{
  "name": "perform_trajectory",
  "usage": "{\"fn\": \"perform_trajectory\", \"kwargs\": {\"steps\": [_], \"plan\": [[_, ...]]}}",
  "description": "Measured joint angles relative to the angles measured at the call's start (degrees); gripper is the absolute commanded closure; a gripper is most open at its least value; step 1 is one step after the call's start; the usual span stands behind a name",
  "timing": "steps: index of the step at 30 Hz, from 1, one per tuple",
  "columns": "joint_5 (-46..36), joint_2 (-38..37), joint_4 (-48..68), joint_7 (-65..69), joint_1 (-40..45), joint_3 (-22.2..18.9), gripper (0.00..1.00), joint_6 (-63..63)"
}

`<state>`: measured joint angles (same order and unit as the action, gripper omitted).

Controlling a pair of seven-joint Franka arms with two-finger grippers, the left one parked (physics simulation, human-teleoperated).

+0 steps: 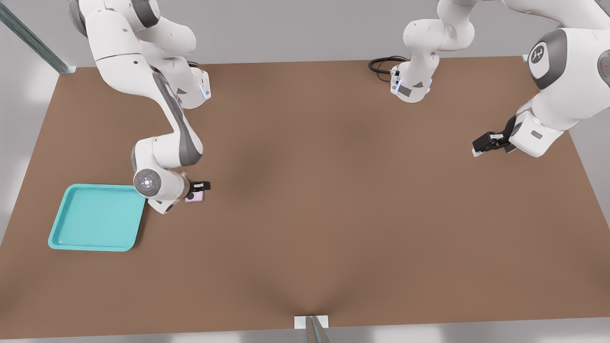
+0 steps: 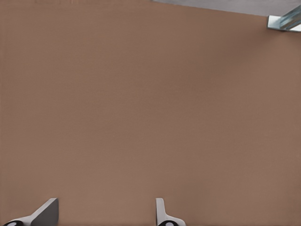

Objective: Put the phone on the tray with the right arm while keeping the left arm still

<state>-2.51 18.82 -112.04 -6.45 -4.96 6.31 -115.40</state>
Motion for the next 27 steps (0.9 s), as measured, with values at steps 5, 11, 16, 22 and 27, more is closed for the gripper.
{"fn": "perform_trajectory", "kwargs": {"steps": [5, 11, 16, 22, 27], "plan": [[-2.6, 2.8, -1.6, -3.6, 1.7, 0.0, 0.00, -5.7], [-3.3, 3.8, -5.8, -5.4, 2.0, 1.1, 0.00, -10.7], [-3.4, 4.6, -5.9, -5.1, 2.8, 1.2, 0.00, -12.2], [-3.3, 6.2, -5.5, -4.4, 2.8, 1.2, 0.00, -13.1], [-2.5, 5.4, -2.3, -2.5, 3.3, 1.2, 0.00, -13.0]]}}
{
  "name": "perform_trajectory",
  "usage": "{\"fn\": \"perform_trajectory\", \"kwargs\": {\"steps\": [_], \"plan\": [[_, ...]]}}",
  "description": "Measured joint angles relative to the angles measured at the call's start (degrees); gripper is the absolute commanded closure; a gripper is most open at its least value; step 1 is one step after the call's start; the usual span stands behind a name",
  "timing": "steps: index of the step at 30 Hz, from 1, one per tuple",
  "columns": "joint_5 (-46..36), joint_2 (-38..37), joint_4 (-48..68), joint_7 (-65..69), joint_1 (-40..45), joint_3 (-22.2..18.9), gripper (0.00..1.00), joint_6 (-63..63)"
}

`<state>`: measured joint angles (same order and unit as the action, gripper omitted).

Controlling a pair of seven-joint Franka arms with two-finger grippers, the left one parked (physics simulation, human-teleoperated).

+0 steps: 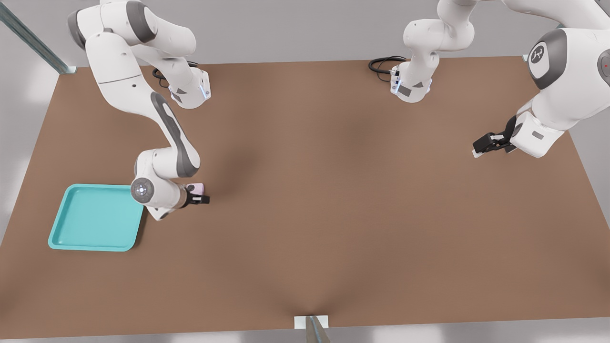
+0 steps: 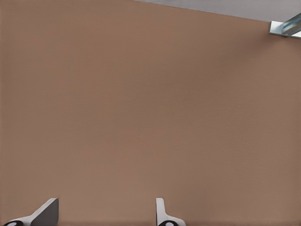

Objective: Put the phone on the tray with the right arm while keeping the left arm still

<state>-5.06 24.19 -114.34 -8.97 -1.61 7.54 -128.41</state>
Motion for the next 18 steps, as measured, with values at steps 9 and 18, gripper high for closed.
{"fn": "perform_trajectory", "kwargs": {"steps": [9, 18], "plan": [[5.8, -0.2, -2.1, 5.5, 0.6, 2.6, 0.00, 0.2], [7.4, 1.3, -5.6, 9.4, 3.3, 2.7, 0.00, 0.1]]}}
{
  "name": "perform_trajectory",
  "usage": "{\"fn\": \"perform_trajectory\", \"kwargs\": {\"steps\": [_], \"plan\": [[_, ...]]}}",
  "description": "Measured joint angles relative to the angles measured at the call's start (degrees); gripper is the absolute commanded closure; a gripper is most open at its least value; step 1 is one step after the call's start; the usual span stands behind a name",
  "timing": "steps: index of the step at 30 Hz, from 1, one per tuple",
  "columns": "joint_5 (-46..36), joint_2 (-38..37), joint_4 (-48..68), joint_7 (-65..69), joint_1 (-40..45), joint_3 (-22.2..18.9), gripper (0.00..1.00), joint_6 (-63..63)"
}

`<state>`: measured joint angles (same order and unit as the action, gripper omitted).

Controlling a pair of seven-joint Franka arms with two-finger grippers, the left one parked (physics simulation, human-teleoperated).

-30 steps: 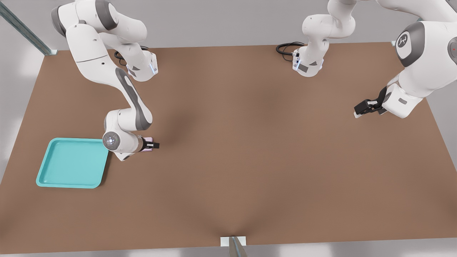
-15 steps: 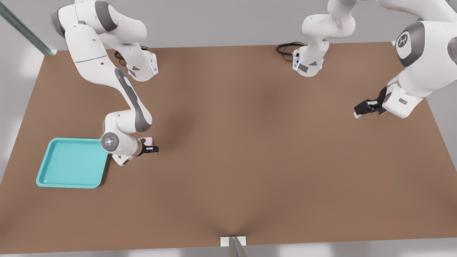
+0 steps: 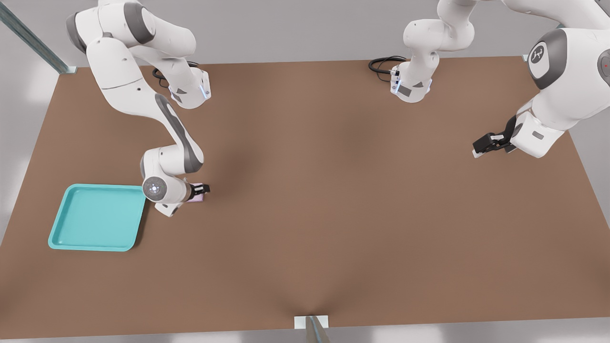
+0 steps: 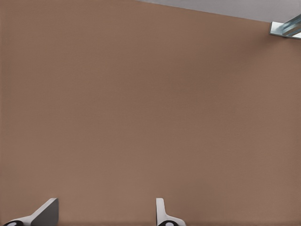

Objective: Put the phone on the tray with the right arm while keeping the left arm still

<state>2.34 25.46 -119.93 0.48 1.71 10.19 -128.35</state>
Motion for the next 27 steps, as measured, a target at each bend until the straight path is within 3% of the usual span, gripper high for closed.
{"fn": "perform_trajectory", "kwargs": {"steps": [9, 27], "plan": [[-4.5, 2.4, -0.9, 1.5, 1.0, -0.1, 0.00, -2.5], [-5.2, 2.4, -1.2, 3.0, 2.8, -0.1, 0.00, -4.0]]}}
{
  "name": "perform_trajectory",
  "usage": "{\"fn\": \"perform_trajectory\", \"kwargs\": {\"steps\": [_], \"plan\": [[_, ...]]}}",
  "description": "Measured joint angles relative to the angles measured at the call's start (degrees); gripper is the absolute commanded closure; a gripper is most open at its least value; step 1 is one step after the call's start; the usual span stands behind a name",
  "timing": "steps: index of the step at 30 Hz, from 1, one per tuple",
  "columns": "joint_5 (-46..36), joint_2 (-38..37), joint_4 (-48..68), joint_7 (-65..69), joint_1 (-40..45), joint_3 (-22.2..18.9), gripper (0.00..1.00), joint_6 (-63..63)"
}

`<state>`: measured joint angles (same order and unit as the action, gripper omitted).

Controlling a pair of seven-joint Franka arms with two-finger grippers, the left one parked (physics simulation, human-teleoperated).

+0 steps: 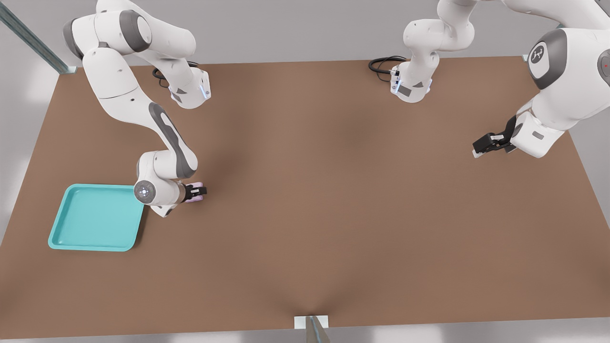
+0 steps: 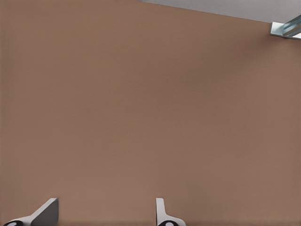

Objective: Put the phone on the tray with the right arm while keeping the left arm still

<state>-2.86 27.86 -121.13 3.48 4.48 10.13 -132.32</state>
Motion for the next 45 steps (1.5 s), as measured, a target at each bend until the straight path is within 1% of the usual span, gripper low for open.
{"fn": "perform_trajectory", "kwargs": {"steps": [8, 9, 10, 11, 13, 16, 20, 24, 26, 30, 34, 37, 38, 39, 41, 43, 44, 45], "plan": [[0.0, 0.9, -0.7, 0.3, 0.0, 0.0, 0.00, -1.0], [0.0, 1.0, -0.8, 0.4, 0.0, 0.0, 0.03, -1.2], [0.0, 0.9, -0.8, 0.4, 0.0, 0.0, 0.11, -1.3], [-0.1, 0.9, -0.8, 0.5, -0.1, 0.0, 0.15, -1.4], [-0.1, 0.9, -0.9, 0.5, -0.1, 0.0, 0.19, -1.6], [-0.1, 0.3, -0.8, 0.7, -0.1, 0.1, 0.20, -1.7], [-0.1, -1.9, -0.3, 0.9, -0.1, 0.1, 0.20, -1.6], [-0.1, -2.7, 5.7, 1.1, 0.4, -0.4, 0.20, -1.5], [0.1, -2.4, 8.0, 1.5, 2.7, -0.6, 0.20, -1.4], [0.4, -0.6, 10.6, 3.7, 10.6, -0.7, 0.20, -1.4], [0.5, 4.1, 16.2, 8.2, 19.0, -0.9, 0.20, -1.3], [1.2, 5.7, 18.2, 12.0, 21.6, -2.1, 0.20, -1.0], [1.5, 5.9, 18.8, 13.1, 21.9, -2.4, 0.19, -0.6], [1.8, 6.0, 19.0, 14.2, 22.1, -2.6, 0.10, -0.2], [2.2, 6.2, 19.3, 16.1, 22.1, -2.7, 0.05, 0.4], [2.4, 6.2, 19.6, 17.7, 22.0, -2.7, 0.04, 0.8], [2.5, 6.1, 21.8, 18.5, 21.7, -2.5, 0.04, 1.7], [2.7, 5.9, 28.5, 19.1, 20.2, -2.2, 0.05, 4.6]]}}
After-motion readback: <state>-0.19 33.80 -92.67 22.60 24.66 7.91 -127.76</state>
